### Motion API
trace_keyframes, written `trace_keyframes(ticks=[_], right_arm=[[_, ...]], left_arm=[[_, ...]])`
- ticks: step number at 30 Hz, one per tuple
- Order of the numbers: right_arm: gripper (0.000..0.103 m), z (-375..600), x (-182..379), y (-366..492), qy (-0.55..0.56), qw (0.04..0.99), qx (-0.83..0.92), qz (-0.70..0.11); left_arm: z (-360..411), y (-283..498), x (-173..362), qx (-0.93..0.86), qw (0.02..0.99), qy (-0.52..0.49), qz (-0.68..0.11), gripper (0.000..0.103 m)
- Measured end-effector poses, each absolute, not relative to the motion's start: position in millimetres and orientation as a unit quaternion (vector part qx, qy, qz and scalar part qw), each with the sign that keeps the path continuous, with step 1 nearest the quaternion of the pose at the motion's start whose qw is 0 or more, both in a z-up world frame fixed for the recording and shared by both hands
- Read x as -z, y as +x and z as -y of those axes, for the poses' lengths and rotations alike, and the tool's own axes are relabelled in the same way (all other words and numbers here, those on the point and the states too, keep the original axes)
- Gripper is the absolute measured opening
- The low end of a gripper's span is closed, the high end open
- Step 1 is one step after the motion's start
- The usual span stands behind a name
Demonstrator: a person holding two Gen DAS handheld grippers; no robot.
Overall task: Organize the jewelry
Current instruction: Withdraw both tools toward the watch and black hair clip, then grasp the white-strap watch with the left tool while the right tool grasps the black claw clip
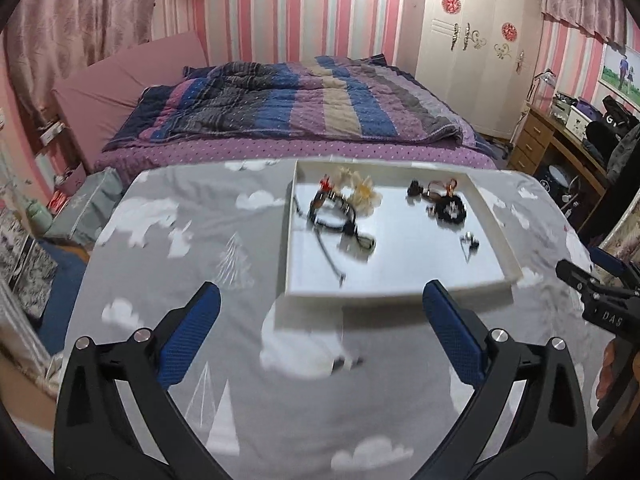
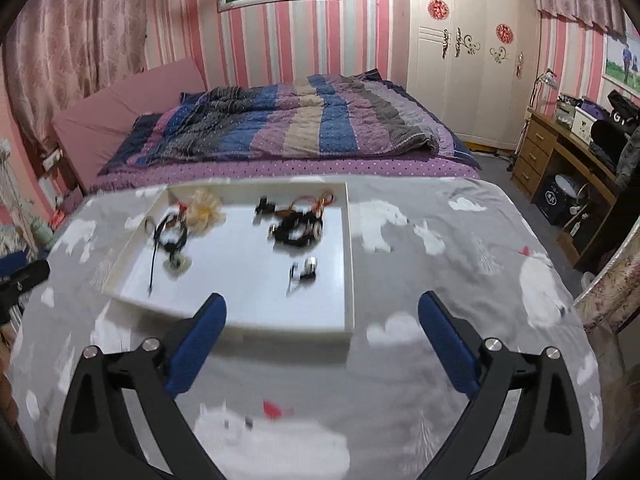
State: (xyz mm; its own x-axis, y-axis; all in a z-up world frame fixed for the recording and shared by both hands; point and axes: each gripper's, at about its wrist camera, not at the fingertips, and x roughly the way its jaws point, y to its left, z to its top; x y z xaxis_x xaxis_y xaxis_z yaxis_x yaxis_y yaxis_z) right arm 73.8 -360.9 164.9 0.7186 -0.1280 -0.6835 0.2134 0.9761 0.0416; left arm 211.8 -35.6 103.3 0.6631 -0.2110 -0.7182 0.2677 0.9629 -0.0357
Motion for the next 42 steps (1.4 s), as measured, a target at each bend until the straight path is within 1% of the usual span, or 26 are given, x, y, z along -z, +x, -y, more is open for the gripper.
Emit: trace_keyframes(ticks=[7,14,22,25,33,38,42], right_arm=[[0.097,335.3,-146.5,7.2,0.038,0.922,0.079,-0.376],[0.097,311.1,-123.7,-69.8,0.047,0.931,0.084,-0.351],[0.097,285.2,-90.4,-122.2,0.040,0.931,0.091,-0.351],[0.097,278.6,-76.1,-135.9,0.034,0.930,0.094,-0.354],[0.097,268.1,-52.1,-149.1,0.025,0.926,0.099,-0.362],[0.097,261.8,-43.6,-150.5,0.008,0.924,0.108,-0.367],[0.097,263.8,-42.0,-153.1,0.015,0.924,0.108,-0.367]], left_arm=[[8.6,143.2,-90.8,0.124,0.916,0.033,-0.380,0.100],[-8.3,76.6,-64.9,0.108,0.925,0.030,-0.364,0.100],[-10.4,28.3,-17.5,0.131,0.907,0.029,-0.400,0.100],[-13.1,17.2,-4.8,0.138,0.901,0.024,-0.411,0.100],[-13.5,0.7,14.2,0.139,0.901,0.031,-0.409,0.100],[-6.6,4.0,22.6,0.151,0.896,0.032,-0.417,0.100],[-1.7,11.6,26.3,0.162,0.891,0.033,-0.422,0.099]])
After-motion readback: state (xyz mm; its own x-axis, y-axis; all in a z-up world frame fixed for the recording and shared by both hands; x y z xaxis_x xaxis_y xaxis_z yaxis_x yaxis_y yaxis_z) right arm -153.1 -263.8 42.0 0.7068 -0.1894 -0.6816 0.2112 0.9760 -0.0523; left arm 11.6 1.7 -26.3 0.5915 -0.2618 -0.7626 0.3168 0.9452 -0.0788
